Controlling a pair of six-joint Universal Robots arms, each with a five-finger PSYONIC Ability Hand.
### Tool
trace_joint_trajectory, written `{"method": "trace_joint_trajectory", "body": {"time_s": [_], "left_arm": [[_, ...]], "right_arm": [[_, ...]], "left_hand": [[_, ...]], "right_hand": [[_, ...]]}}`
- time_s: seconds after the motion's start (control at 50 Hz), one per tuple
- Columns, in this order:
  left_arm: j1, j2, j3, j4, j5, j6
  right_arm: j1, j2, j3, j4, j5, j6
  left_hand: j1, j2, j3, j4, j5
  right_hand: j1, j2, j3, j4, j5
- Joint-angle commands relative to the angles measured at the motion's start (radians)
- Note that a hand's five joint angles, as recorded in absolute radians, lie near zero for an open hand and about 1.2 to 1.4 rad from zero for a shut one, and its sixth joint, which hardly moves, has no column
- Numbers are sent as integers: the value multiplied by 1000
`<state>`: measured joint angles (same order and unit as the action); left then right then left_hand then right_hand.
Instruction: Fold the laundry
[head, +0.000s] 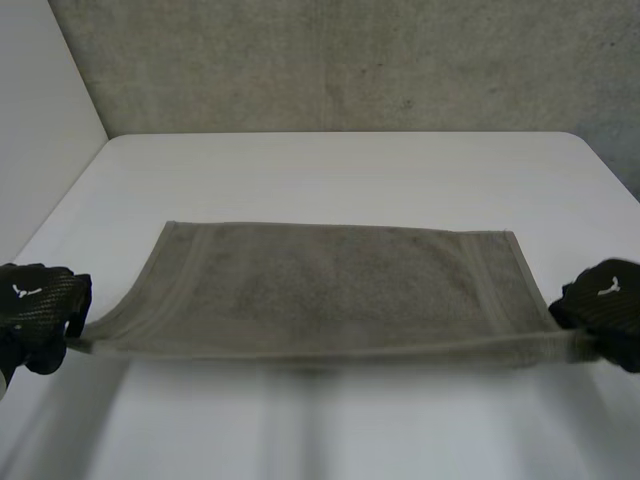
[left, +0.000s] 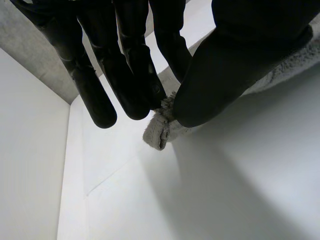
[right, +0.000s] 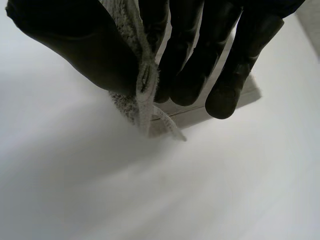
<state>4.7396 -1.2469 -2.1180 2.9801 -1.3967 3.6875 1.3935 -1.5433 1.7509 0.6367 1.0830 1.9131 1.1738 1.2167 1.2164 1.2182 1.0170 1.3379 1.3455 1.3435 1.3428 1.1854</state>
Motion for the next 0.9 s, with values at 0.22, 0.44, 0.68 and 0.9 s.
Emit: {"method": "trace_joint_trajectory", "body": {"time_s": [0.22, 0.44, 0.68, 0.9], "left_arm": [[-144, -559, 322, 315, -19, -92], [-173, -948, 731, 318, -54, -141], [-211, -1174, 1070, 319, -67, -141], [-243, -1275, 1208, 323, -68, -135]], "right_arm": [[171, 386, -425, -98, 112, 262], [292, 655, -704, -298, 230, 386], [340, 824, -889, -316, 356, 391], [349, 885, -950, -316, 406, 388]], "left_hand": [[222, 180, 180, 178, 205], [222, 180, 180, 178, 205], [222, 180, 180, 178, 205], [222, 180, 180, 178, 205]], "right_hand": [[58, 51, 53, 53, 36], [58, 51, 53, 53, 36], [58, 51, 53, 53, 36], [58, 51, 53, 53, 36]]}}
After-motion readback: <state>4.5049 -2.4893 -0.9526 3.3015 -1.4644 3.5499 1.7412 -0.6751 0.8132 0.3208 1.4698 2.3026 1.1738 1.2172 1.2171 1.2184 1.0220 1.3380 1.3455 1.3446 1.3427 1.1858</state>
